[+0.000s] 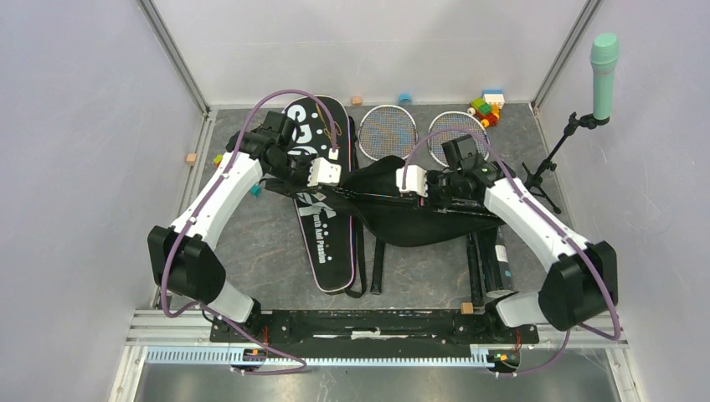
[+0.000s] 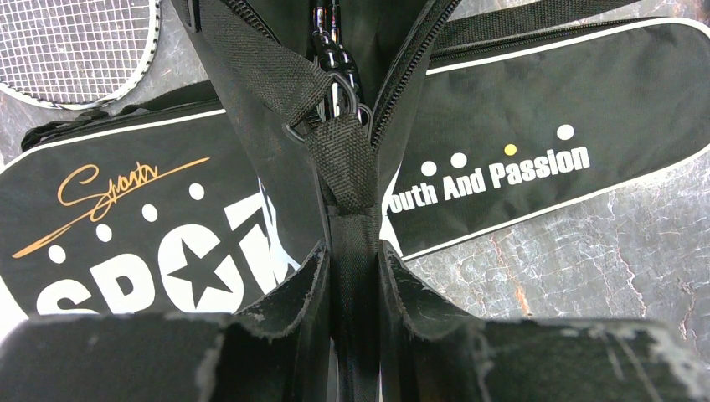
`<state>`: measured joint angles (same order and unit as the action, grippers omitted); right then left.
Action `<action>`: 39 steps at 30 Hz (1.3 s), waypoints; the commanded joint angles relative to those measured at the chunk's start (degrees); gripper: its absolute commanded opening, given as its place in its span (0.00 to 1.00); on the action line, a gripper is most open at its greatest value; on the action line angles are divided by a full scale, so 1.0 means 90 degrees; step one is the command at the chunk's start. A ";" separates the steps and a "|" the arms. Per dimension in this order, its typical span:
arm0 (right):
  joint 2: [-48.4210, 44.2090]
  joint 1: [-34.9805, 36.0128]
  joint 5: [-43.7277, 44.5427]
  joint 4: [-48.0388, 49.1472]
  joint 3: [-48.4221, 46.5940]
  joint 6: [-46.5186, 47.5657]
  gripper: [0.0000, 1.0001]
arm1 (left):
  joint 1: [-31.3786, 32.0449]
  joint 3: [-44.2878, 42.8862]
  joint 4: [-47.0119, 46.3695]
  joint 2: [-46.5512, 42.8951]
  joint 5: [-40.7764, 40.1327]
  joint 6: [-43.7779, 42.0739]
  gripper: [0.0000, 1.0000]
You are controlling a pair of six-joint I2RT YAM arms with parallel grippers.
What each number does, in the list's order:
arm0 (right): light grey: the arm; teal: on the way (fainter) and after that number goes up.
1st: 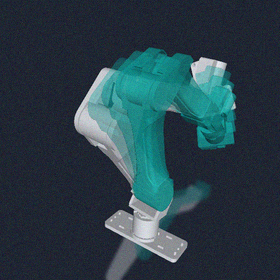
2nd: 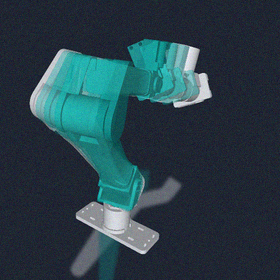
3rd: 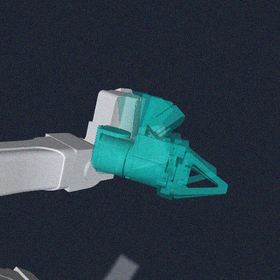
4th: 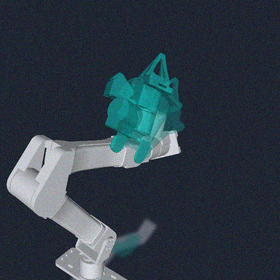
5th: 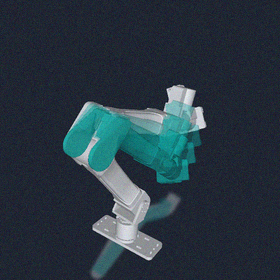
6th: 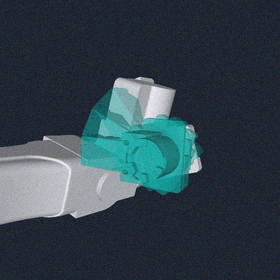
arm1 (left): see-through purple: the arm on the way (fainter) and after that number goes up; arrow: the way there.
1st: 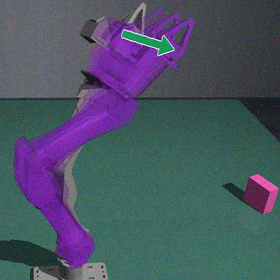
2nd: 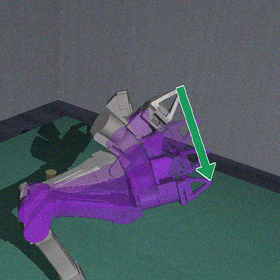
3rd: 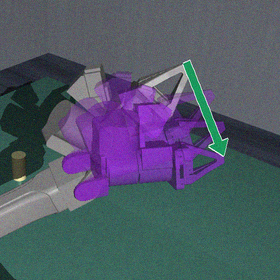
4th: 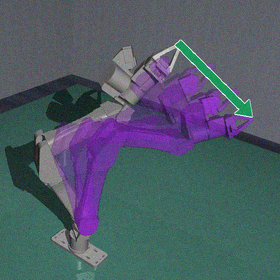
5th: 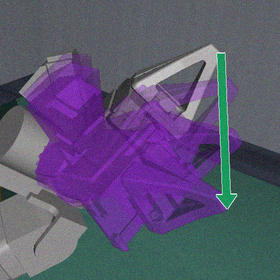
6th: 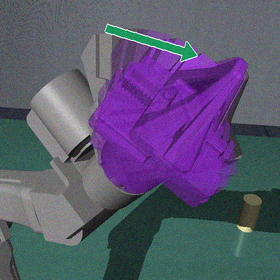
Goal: Pack up the badminton gear
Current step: Adjust the racket bag at the center of the board.
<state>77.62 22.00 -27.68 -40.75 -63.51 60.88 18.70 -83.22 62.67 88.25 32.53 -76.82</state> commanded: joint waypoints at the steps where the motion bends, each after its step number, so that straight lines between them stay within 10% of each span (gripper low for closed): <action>1: 0.0581 0.0002 0.0092 -0.0503 -0.0588 0.0418 0.54 | -0.0038 -0.0094 -0.0054 -0.0123 0.0072 0.0169 0.02; 4: 0.0916 -0.0003 0.0153 -0.0557 -0.0757 0.0325 0.41 | -0.0042 -0.0118 -0.0056 -0.0137 0.0079 0.0203 0.02; 8: 0.1207 0.0015 -0.0470 -0.0662 -0.1032 0.0419 0.00 | -0.0037 -0.0100 -0.0055 -0.0209 0.0271 0.0309 0.02; 14: 0.1538 0.0491 -0.1541 0.0508 -0.1064 -0.0549 0.00 | -0.0042 -0.0089 -0.0056 -0.0414 0.1383 0.0625 0.04; 23: 0.0904 0.1022 -0.0734 0.5126 0.0159 -0.4735 0.00 | -0.0029 0.0067 -0.0792 -0.0429 0.2010 0.1862 0.12; 28: 0.0676 0.1062 0.0444 0.4242 -0.0412 -0.5026 0.00 | -0.0027 0.0288 -0.0792 -0.0521 0.1835 0.1575 0.33; 39: 0.0900 0.1062 0.0225 0.2992 -0.0919 -0.5078 0.00 | -0.0016 0.0357 -0.1213 -0.0287 0.1657 0.1879 0.42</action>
<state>86.85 31.77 -21.56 -18.46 -69.67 18.02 18.57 -80.05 54.26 85.34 43.72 -63.88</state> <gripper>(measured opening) 0.038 0.419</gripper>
